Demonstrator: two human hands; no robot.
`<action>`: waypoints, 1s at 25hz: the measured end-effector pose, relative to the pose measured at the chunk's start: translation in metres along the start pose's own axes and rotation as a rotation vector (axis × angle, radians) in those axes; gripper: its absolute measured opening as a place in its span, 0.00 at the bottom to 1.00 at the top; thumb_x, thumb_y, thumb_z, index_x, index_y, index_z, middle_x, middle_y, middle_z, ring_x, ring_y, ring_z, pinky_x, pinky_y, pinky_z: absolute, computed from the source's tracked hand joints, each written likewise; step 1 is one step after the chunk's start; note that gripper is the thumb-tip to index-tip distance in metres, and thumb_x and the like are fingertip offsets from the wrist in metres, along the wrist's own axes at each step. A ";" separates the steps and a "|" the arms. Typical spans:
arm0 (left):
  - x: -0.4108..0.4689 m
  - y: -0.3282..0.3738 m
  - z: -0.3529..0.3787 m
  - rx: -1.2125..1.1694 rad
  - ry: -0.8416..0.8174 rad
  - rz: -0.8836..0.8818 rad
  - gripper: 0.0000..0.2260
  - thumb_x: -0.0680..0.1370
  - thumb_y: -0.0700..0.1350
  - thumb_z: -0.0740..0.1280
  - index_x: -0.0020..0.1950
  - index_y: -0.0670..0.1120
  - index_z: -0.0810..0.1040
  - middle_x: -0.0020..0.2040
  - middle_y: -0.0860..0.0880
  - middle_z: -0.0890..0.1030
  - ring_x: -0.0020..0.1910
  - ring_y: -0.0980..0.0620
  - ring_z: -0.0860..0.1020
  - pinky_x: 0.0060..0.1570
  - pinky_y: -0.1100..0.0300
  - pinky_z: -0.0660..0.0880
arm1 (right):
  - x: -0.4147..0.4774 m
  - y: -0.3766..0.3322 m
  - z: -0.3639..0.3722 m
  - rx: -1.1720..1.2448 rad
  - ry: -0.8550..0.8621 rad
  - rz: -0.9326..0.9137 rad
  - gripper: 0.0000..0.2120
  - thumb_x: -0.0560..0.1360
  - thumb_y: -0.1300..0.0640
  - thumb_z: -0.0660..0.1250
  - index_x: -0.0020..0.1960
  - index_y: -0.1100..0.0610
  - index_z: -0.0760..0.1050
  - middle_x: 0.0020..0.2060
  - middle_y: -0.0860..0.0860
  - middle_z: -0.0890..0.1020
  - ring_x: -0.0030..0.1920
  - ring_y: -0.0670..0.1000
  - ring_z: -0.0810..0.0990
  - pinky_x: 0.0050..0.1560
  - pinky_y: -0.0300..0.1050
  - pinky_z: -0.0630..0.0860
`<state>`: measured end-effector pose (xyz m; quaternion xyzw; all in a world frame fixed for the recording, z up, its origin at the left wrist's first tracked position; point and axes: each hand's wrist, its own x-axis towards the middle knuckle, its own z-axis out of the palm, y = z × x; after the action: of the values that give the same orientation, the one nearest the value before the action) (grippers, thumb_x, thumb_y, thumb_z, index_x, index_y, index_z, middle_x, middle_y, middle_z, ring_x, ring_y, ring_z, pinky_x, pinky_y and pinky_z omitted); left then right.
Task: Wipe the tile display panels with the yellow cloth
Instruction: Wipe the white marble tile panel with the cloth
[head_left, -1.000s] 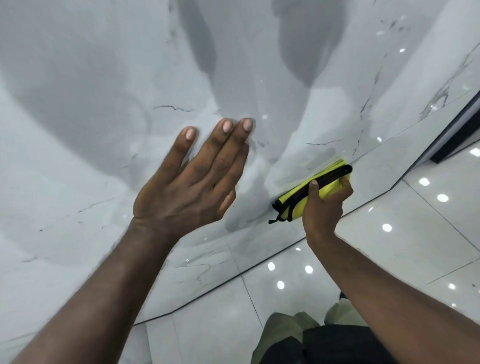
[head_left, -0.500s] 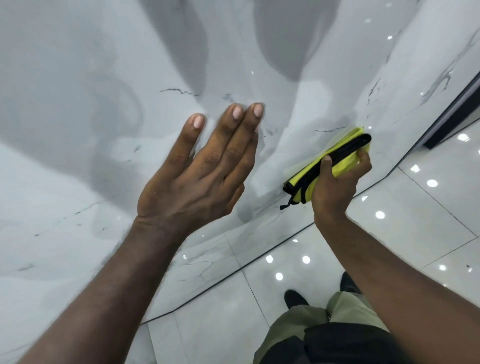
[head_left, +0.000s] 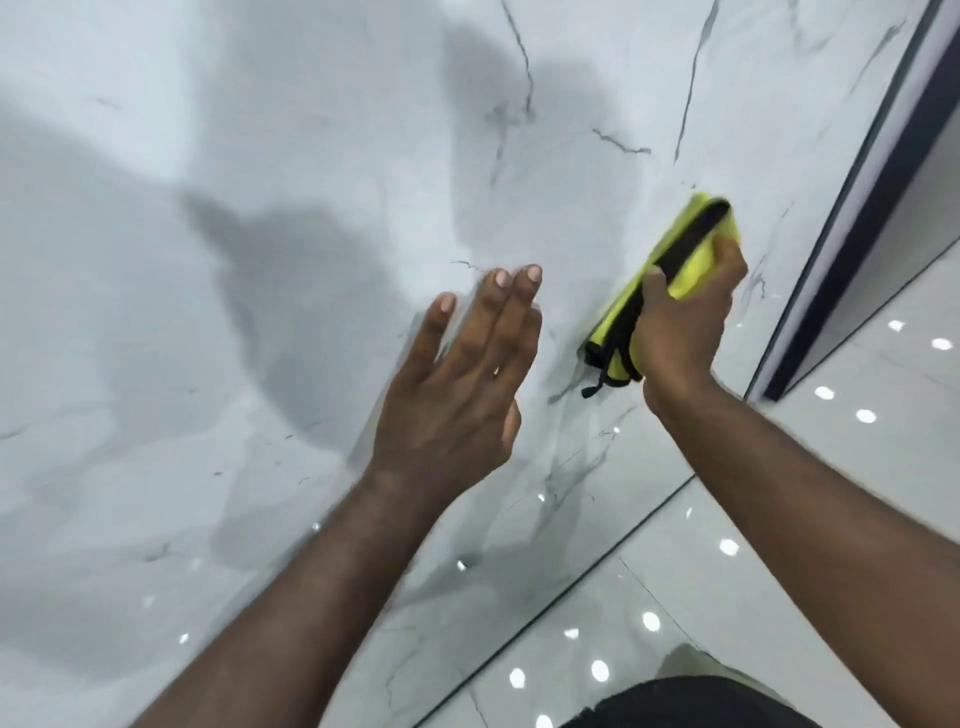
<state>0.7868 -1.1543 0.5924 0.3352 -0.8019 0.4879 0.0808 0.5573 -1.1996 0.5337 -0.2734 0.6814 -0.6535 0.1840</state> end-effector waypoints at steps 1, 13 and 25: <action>-0.001 0.001 -0.005 -0.066 -0.019 -0.043 0.36 0.79 0.46 0.65 0.87 0.43 0.61 0.89 0.41 0.52 0.88 0.40 0.52 0.84 0.34 0.37 | -0.007 -0.011 -0.005 -0.034 -0.037 -0.200 0.30 0.81 0.55 0.68 0.79 0.44 0.61 0.71 0.43 0.70 0.73 0.49 0.71 0.74 0.46 0.67; 0.020 -0.032 -0.021 -0.171 0.085 -0.092 0.26 0.81 0.44 0.62 0.80 0.43 0.71 0.89 0.40 0.53 0.88 0.40 0.51 0.84 0.33 0.40 | -0.006 -0.059 -0.004 0.030 0.007 -0.220 0.31 0.81 0.53 0.67 0.81 0.43 0.61 0.73 0.49 0.71 0.72 0.54 0.70 0.76 0.52 0.67; 0.100 0.013 -0.003 -0.164 0.108 -0.059 0.26 0.80 0.47 0.64 0.78 0.41 0.72 0.89 0.42 0.54 0.88 0.42 0.52 0.84 0.38 0.34 | 0.029 -0.017 -0.017 0.039 -0.017 -0.316 0.30 0.80 0.54 0.72 0.77 0.41 0.63 0.72 0.42 0.71 0.74 0.47 0.70 0.74 0.40 0.66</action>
<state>0.7023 -1.1938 0.6299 0.3241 -0.8235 0.4352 0.1654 0.5268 -1.2039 0.5551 -0.3792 0.6153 -0.6852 0.0897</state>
